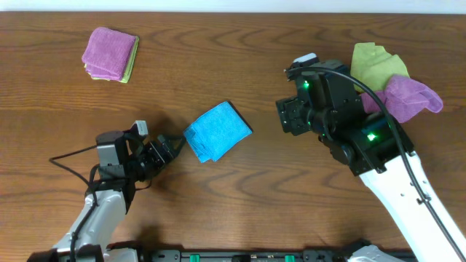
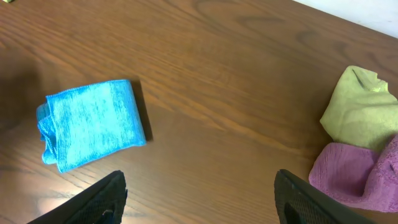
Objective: Fold the cloth
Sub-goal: 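Grasp the folded blue cloth's left edge with the left gripper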
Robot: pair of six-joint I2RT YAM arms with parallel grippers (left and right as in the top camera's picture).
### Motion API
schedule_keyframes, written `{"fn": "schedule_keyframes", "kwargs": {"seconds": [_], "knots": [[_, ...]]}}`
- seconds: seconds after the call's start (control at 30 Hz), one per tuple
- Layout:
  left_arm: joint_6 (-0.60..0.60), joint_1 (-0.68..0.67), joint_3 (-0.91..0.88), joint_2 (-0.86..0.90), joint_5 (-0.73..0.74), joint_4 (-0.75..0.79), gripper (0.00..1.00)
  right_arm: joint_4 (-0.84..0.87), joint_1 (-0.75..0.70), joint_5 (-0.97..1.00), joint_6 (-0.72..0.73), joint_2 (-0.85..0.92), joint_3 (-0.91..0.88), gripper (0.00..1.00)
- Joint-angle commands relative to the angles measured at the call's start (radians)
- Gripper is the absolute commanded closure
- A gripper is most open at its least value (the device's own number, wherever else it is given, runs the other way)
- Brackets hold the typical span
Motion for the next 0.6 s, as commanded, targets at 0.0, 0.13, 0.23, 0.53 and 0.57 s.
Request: {"fn": "schedule_keyframes", "kwargs": {"seconds": [0.0, 0.13, 0.23, 0.53, 0.57], "knots": [[-0.031, -0.036, -0.006, 0.041, 0.018, 0.053, 0.15, -0.005, -0.005, 0.001, -0.016, -0.013, 0.007, 0.24], [-0.064, -0.072, -0.006, 0.114, 0.0, 0.157, 0.15, -0.006, -0.005, -0.013, -0.016, -0.013, 0.007, 0.24], [-0.074, -0.074, -0.006, 0.168, -0.003, 0.216, 0.15, -0.013, -0.005, -0.013, -0.016, -0.013, 0.007, 0.24], [-0.102, -0.093, -0.005, 0.276, -0.017, 0.253, 0.15, -0.034, -0.005, -0.013, -0.016, -0.013, 0.007, 0.24], [-0.105, -0.102, -0.005, 0.278, -0.018, 0.26, 0.15, -0.034, -0.005, -0.012, -0.016, -0.013, 0.007, 0.24]]}}
